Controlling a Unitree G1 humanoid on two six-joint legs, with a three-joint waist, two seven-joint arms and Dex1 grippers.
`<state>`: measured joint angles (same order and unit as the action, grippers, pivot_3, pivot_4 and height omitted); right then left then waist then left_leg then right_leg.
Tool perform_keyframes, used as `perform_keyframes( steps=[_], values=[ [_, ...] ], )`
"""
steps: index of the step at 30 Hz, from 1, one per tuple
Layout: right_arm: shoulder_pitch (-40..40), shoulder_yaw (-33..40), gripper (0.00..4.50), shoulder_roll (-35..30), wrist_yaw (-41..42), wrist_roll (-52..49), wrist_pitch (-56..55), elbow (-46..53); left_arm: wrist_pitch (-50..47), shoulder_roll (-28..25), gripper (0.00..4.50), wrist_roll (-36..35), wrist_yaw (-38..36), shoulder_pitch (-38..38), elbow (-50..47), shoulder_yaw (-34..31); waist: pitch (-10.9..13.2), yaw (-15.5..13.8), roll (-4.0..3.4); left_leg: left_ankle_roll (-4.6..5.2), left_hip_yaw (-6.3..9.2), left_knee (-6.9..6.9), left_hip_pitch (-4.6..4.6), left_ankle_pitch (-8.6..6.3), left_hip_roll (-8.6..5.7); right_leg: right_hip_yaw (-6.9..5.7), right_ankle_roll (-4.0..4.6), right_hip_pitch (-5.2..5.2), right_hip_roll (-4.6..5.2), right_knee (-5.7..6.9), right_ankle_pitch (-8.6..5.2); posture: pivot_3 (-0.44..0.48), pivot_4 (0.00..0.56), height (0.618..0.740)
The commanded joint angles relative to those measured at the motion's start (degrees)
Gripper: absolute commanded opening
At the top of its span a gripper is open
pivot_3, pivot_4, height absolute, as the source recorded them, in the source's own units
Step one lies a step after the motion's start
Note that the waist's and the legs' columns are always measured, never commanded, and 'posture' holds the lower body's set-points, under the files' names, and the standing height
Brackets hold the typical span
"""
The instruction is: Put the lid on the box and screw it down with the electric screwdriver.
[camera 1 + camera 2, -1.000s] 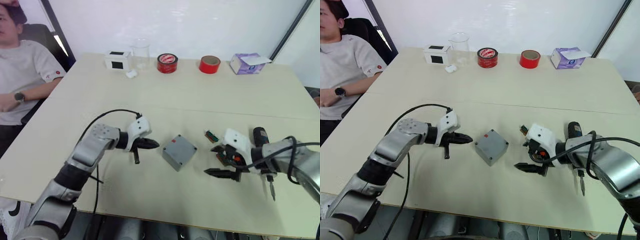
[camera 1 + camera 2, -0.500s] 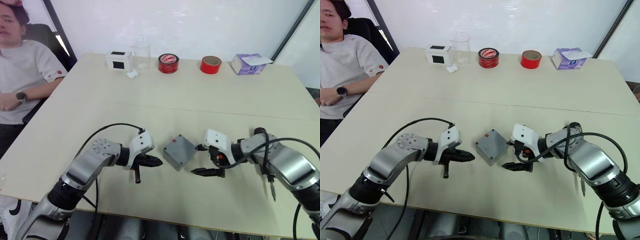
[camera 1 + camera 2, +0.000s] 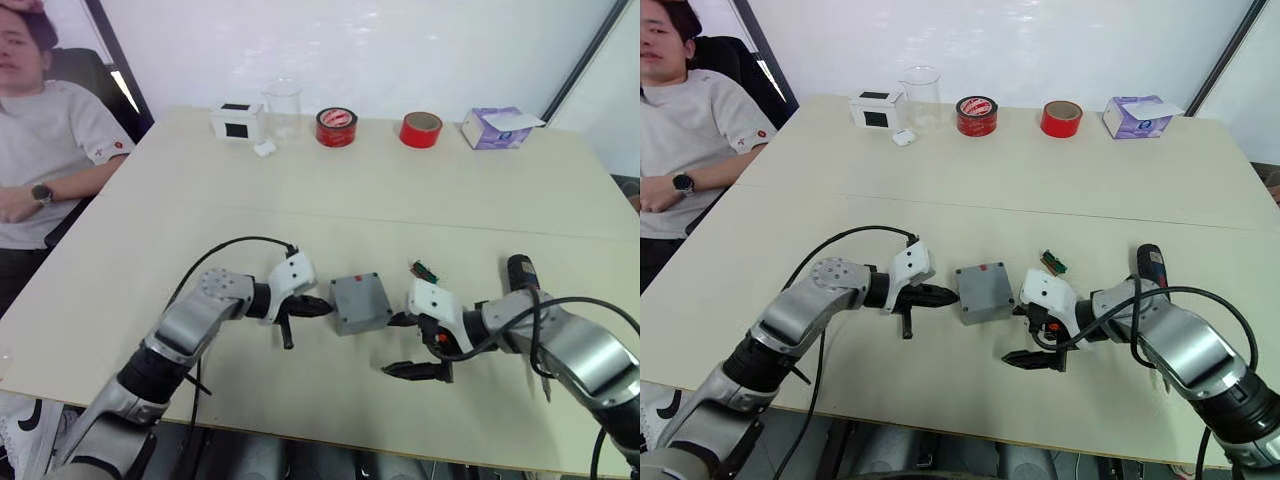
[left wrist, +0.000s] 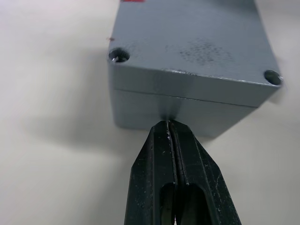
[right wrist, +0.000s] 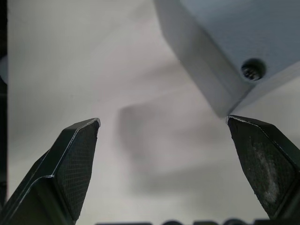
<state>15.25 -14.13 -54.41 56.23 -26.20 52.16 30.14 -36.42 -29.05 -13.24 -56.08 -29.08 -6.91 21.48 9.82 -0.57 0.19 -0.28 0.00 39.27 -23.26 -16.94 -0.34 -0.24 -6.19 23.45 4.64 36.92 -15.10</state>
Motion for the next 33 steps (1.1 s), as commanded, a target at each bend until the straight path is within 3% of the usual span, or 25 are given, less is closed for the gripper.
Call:
perform_keyframes(
  steps=[1, 9, 18, 26, 33],
  values=[
    [-0.2, 1.7, 4.46, 0.7, -0.5, -1.8, 0.5, 2.9, 1.7, 0.3, 0.00, 0.0, -0.1, -0.8, -0.7, -0.8, 0.0, 0.0, 0.00, 0.00, 0.00, 0.00, 0.00, 0.00, 0.00, 0.00, 0.00, 0.00, 0.00, 0.00, 0.00, 0.000, 0.150, 0.740],
    [-1.3, 2.1, 4.46, 0.7, -0.6, -3.7, 1.5, 4.3, 2.9, 0.8, 0.00, 0.9, 0.7, -1.1, 0.9, -0.9, 0.0, 0.0, 0.00, 0.00, 0.00, 0.00, 0.00, 0.00, 0.00, 0.00, 0.00, 0.00, 0.00, 0.01, 0.00, 0.000, 0.150, 0.740],
    [-2.6, 6.0, 4.46, -6.0, 0.9, -0.5, -2.9, 0.0, 2.8, 0.4, 0.00, 1.0, -0.4, -1.0, 0.8, -0.7, 0.0, 0.1, 0.01, 0.00, 0.00, 0.01, 0.02, 0.00, -0.01, 0.00, 0.00, -0.01, 0.00, 0.01, 0.00, 0.000, 0.150, 0.740],
    [3.4, 0.3, 4.46, 2.5, -1.8, 2.1, -4.0, -2.1, 3.1, -0.1, 0.00, 1.8, -0.7, -1.3, 0.3, -0.3, 0.0, 0.3, 0.01, -0.02, 0.01, 0.01, 0.05, 0.01, 0.04, 0.01, 0.00, 0.00, -0.07, 0.06, 0.00, 0.000, 0.150, 0.740],
    [2.0, -0.5, 4.46, 3.9, -2.0, 0.9, -1.6, 1.5, 3.0, -0.1, 0.00, 1.8, -0.2, -0.9, -0.6, -0.5, 0.0, 0.0, 0.01, -0.02, 0.00, 0.01, 0.02, 0.01, -0.02, 0.01, 0.00, 0.00, 0.01, 0.04, 0.00, 0.000, 0.150, 0.740]
  ],
)
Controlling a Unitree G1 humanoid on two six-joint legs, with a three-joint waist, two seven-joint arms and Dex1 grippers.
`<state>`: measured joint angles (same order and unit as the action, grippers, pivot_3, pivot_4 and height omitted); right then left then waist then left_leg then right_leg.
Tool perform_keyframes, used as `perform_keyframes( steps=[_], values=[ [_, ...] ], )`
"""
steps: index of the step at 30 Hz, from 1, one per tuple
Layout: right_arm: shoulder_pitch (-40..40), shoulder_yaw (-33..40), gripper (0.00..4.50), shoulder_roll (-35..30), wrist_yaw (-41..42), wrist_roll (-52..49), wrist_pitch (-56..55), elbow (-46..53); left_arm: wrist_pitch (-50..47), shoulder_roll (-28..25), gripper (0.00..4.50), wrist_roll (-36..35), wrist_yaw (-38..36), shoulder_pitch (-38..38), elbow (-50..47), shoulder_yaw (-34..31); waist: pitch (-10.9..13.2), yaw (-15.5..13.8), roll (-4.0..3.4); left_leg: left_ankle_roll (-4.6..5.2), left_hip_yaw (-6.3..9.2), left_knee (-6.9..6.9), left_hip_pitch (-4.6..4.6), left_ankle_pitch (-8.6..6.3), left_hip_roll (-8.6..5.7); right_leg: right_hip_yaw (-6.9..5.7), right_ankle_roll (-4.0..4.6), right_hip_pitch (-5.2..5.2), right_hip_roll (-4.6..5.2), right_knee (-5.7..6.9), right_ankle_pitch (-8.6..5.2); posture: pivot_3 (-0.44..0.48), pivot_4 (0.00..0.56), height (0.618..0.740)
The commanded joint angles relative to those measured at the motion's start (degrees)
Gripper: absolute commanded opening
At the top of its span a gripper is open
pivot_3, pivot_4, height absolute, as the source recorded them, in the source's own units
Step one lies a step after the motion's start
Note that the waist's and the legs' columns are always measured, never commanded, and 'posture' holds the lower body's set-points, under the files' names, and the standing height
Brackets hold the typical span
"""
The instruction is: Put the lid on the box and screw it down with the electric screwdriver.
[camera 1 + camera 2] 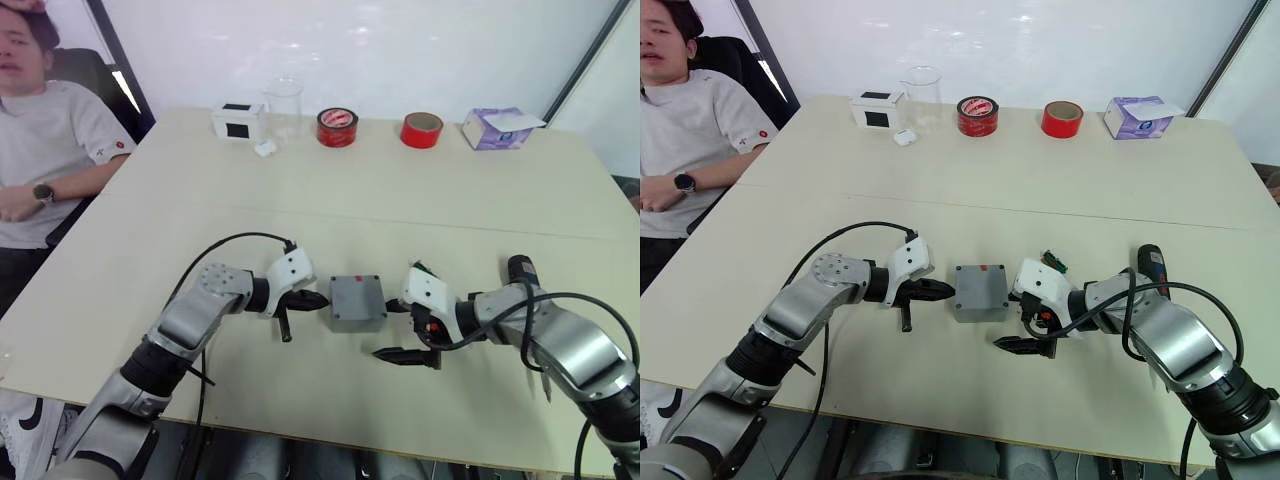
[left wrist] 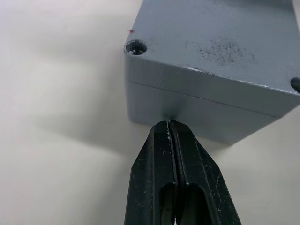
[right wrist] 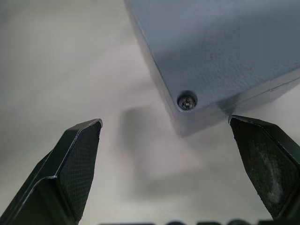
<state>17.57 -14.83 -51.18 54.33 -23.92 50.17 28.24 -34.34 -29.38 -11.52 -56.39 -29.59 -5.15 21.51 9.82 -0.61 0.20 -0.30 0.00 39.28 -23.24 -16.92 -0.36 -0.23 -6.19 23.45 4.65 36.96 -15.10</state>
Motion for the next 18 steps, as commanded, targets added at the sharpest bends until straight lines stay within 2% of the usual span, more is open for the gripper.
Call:
perform_keyframes(
  steps=[1, 18],
  values=[
    [-0.5, 0.3, 4.46, 0.9, -0.2, -1.4, 0.6, 3.6, 0.9, 0.3, 0.00, 0.0, 0.2, -0.4, -2.4, -0.5, 0.0, 0.0, 0.00, 0.00, 0.00, 0.00, 0.00, 0.00, 0.00, 0.00, 0.00, 0.00, 0.00, 0.00, 0.00, 0.000, 0.150, 0.740],
    [-0.9, 1.7, 4.46, 1.9, -1.5, -1.9, 2.7, 4.8, 1.3, 0.7, 0.00, 0.0, 0.1, -0.8, -1.5, -0.9, 0.0, 0.1, 0.00, 0.00, 0.00, 0.00, 0.02, 0.00, 0.01, 0.00, 0.00, 0.00, -0.02, 0.02, 0.00, 0.000, 0.150, 0.740]
  ],
)
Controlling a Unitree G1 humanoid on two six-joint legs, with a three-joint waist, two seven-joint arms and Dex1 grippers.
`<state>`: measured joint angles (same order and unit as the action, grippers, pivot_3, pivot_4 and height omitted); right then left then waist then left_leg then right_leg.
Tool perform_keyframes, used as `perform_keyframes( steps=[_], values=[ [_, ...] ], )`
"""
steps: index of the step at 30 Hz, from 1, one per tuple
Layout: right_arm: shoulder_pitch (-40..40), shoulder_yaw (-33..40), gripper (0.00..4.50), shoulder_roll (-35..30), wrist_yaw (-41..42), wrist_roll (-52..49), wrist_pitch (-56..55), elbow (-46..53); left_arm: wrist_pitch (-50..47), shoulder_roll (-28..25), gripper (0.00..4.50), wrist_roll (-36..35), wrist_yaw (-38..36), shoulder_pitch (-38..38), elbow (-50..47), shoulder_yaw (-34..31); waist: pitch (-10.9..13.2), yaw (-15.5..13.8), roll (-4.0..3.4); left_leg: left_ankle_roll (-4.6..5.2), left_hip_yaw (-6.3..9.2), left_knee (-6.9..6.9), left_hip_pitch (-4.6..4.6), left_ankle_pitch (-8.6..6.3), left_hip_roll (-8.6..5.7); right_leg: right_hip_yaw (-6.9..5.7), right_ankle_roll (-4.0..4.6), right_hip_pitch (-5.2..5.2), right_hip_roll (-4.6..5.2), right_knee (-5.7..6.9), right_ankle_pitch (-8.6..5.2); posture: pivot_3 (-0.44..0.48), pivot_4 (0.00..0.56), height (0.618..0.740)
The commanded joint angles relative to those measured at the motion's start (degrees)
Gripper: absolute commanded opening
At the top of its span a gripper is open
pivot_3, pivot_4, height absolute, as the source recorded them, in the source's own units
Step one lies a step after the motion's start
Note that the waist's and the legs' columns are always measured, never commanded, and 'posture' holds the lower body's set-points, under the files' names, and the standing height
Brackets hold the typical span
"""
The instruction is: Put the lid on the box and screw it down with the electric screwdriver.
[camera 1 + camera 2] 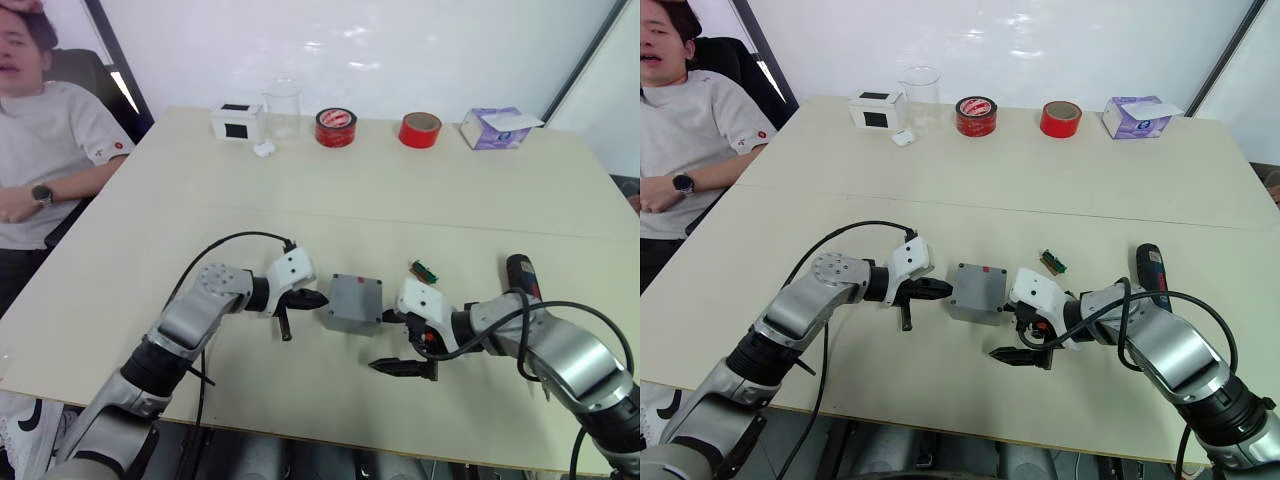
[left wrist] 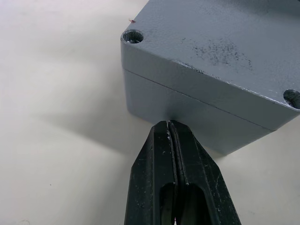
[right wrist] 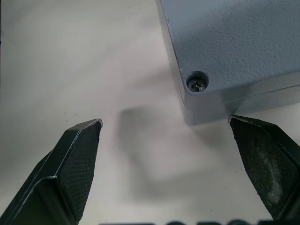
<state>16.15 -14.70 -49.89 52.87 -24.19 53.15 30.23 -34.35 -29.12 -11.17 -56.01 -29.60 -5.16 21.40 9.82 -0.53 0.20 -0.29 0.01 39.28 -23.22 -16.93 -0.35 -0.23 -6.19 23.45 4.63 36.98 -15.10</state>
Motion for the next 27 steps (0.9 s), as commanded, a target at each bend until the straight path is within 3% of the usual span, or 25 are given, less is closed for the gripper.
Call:
perform_keyframes(
  steps=[1, 3, 6, 11, 14, 18, 20, 25, 27],
  values=[
    [0.5, 1.8, 4.46, 0.3, -0.1, -1.7, -0.1, 2.9, 1.0, 0.1, 0.00, -0.5, -0.3, -0.6, -1.6, -1.1, 0.0, 0.0, 0.00, 0.00, 0.00, 0.00, 0.00, 0.00, 0.00, 0.00, 0.00, 0.00, 0.00, 0.00, 0.00, 0.000, 0.150, 0.740],
    [-0.2, 4.1, 4.46, -1.3, 0.0, -2.1, 0.3, 3.2, -0.4, -1.0, 0.00, -1.8, -1.0, -0.3, -2.7, -2.6, 0.0, 0.0, 0.00, 0.00, 0.00, 0.00, 0.00, 0.00, 0.00, 0.00, 0.00, 0.00, 0.00, 0.00, 0.00, 0.000, 0.150, 0.740],
    [-1.8, 13.1, 4.46, -4.2, 0.5, -5.3, 2.2, 2.9, -5.2, -2.5, 0.00, -7.1, -1.9, -0.4, -5.0, -7.9, 0.0, -0.1, 0.00, 0.00, 0.00, 0.00, -0.02, 0.00, 0.00, 0.00, 0.00, 0.02, 0.00, 0.00, 0.00, 0.000, 0.150, 0.740],
    [1.3, 28.3, 4.46, -1.6, -1.6, -13.1, 6.6, -3.9, -15.7, -3.1, 0.00, -18.9, -2.5, -3.4, -8.1, -17.6, 0.0, 0.0, 0.02, 0.00, 0.01, 0.00, 0.00, 0.00, 0.03, 0.00, 0.00, -0.02, -0.01, 0.00, 0.00, 0.000, 0.150, 0.740],
    [3.7, 28.4, 4.46, 0.4, -4.5, -11.1, 4.0, -8.9, -19.8, -4.1, 0.00, -23.0, -2.6, -5.2, -10.0, -19.7, 0.0, 0.1, 0.03, 0.00, 0.02, 0.00, 0.01, 0.00, 0.03, 0.00, 0.00, -0.02, -0.02, 0.01, 0.00, 0.000, 0.150, 0.740],
    [4.9, 22.5, 4.46, 2.3, -6.5, -4.5, -3.5, -15.8, -22.3, -7.6, 0.00, -26.2, -5.2, -6.1, -13.6, -18.6, 0.0, 0.4, 0.02, 0.00, -0.01, -0.01, 0.03, 0.00, 0.03, 0.02, 0.00, -0.02, -0.03, 0.01, 0.00, 0.000, 0.150, 0.740],
    [5.0, 19.1, 4.02, 2.4, -6.7, -0.3, -8.3, -19.6, -22.2, -9.6, 0.00, -26.7, -6.5, -6.6, -14.6, -17.8, 0.0, 0.8, 0.01, -0.02, -0.02, -0.01, 0.02, 0.01, 0.03, 0.02, 0.00, -0.01, -0.03, 0.03, 0.00, 0.000, 0.150, 0.740],
    [4.8, 16.0, 2.38, 4.4, -7.1, 4.2, -15.9, -25.3, -21.9, -11.7, 0.00, -26.9, -7.0, -7.5, -14.2, -17.6, 0.0, 1.2, 0.01, -0.04, -0.03, -0.01, 0.03, 0.02, 0.01, 0.02, 0.00, -0.01, -0.02, 0.06, 0.00, 0.000, 0.150, 0.740],
    [4.7, 15.8, 2.38, 5.1, -7.5, 5.2, -17.6, -26.4, -21.7, -12.0, 0.00, -26.8, -6.9, -7.6, -14.0, -17.5, 0.0, 1.3, 0.01, -0.04, -0.03, -0.01, 0.03, 0.02, 0.02, 0.02, 0.00, 0.00, -0.02, 0.06, 0.00, 0.000, 0.150, 0.740]
  ],
)
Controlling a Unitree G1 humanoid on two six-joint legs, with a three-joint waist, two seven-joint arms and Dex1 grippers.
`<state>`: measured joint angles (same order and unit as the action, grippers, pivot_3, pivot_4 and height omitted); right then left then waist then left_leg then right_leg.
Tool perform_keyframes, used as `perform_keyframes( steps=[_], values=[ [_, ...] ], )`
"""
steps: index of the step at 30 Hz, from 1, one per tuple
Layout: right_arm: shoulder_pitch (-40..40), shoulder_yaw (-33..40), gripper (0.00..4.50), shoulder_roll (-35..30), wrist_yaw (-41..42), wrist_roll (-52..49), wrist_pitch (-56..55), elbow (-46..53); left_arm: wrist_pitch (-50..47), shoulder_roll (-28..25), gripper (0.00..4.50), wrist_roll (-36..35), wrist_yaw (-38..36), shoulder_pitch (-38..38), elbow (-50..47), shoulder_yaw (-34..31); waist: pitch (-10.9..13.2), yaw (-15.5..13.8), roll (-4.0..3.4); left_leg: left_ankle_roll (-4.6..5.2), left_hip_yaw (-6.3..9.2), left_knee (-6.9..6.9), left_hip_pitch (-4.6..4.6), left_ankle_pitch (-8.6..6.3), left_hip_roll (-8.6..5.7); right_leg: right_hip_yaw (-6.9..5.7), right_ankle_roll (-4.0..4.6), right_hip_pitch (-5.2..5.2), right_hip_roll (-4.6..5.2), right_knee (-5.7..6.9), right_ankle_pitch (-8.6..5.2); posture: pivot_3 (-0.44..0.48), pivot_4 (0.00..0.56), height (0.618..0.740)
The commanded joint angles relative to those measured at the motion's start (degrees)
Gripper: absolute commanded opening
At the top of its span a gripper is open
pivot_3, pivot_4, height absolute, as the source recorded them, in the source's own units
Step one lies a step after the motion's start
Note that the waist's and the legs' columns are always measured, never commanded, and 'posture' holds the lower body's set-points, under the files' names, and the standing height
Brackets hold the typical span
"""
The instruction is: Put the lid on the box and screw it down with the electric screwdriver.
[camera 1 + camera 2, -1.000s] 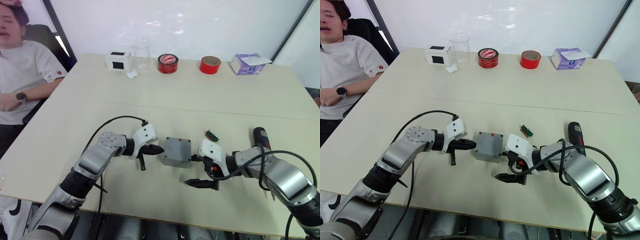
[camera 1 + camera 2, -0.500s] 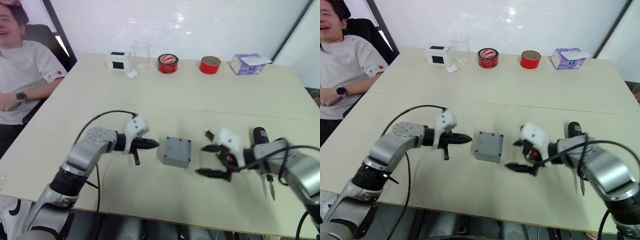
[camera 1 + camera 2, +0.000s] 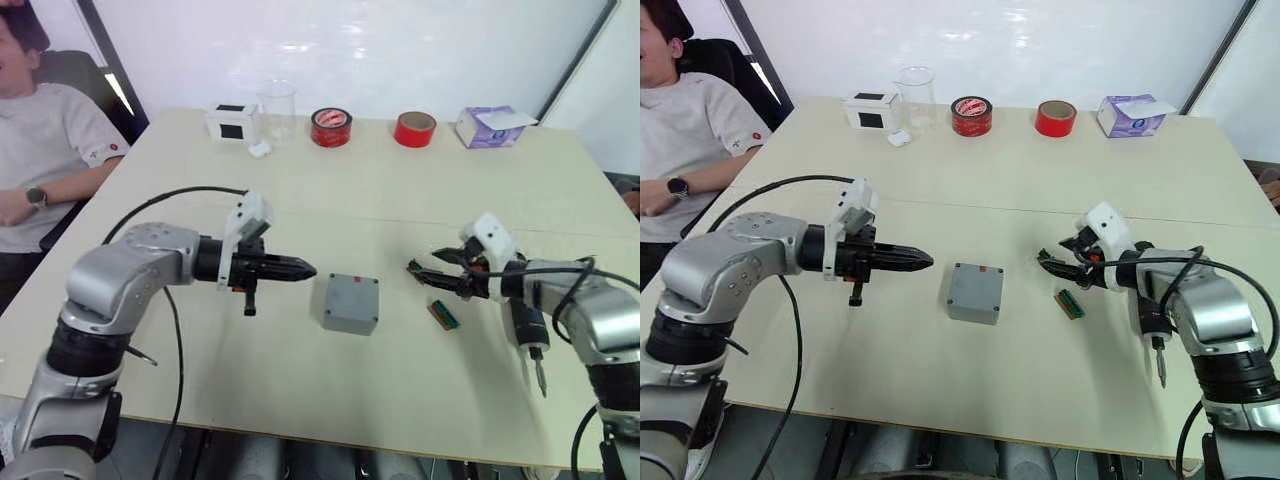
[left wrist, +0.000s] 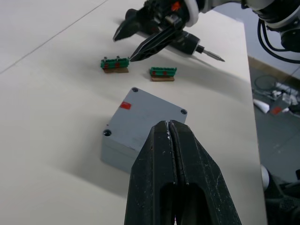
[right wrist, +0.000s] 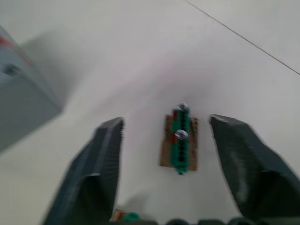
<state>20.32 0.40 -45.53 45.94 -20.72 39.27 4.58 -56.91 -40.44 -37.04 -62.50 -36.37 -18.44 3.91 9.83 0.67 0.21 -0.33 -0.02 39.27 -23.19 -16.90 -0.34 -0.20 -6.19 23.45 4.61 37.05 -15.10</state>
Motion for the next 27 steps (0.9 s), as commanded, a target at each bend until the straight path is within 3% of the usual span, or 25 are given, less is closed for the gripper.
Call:
perform_keyframes(
  steps=[1, 11, 14, 16, 26, 27],
  values=[
    [0.2, 0.8, 2.38, 1.0, -0.6, 1.8, -4.1, -1.0, 0.8, -0.7, 0.00, -0.9, -0.3, -0.9, -0.6, 0.0, 0.0, 0.1, 0.00, 0.00, 0.00, 0.00, 0.00, 0.00, 0.01, 0.00, 0.00, 0.00, -0.01, 0.00, 0.00, 0.000, 0.150, 0.740],
    [-0.9, 1.7, 2.38, 3.2, -1.9, 2.7, -6.6, -3.1, 1.0, -0.2, 0.00, -0.9, 0.7, -0.7, -0.6, 0.4, 0.0, 0.1, 0.00, -0.01, 0.00, 0.00, 0.01, 0.01, 0.00, 0.01, 0.00, 0.00, 0.00, 0.02, 0.00, 0.000, 0.150, 0.740],
    [-0.6, 1.7, 1.59, 3.4, -1.9, 2.7, -6.5, -3.3, 1.1, -0.3, 0.00, -1.0, 0.8, -0.6, -0.6, 0.4, 0.0, 0.1, 0.00, -0.01, 0.00, 0.00, 0.01, 0.01, 0.01, 0.01, 0.00, 0.00, -0.02, 0.02, 0.00, 0.000, 0.150, 0.740],
    [-0.4, 1.5, 0.70, 3.5, -2.0, 3.0, -6.6, -3.5, 1.2, -0.3, 0.00, -0.9, 0.9, -0.4, -0.7, 0.5, 0.0, 0.1, 0.00, -0.01, 0.00, 0.00, 0.01, 0.01, 0.01, 0.01, 0.00, 0.00, -0.02, 0.02, 0.00, 0.000, 0.150, 0.740],
    [0.1, 1.1, 0.70, 4.5, -2.1, 4.1, -7.2, -4.7, 1.3, -0.5, 0.00, -0.9, 1.3, 0.1, -0.8, 0.4, 0.0, 0.1, 0.00, -0.01, 0.00, 0.00, 0.01, 0.01, 0.01, 0.01, 0.00, 0.00, -0.01, 0.03, 0.00, 0.000, 0.150, 0.740],
    [0.1, 1.0, 0.16, 4.5, -2.1, 4.2, -7.3, -4.8, 1.3, -0.5, 0.00, -0.9, 1.4, 0.1, -0.9, 0.4, 0.0, 0.1, 0.00, -0.01, 0.00, 0.00, 0.01, 0.01, 0.01, 0.01, 0.00, 0.00, -0.01, 0.03, 0.00, 0.000, 0.150, 0.740]
  ],
)
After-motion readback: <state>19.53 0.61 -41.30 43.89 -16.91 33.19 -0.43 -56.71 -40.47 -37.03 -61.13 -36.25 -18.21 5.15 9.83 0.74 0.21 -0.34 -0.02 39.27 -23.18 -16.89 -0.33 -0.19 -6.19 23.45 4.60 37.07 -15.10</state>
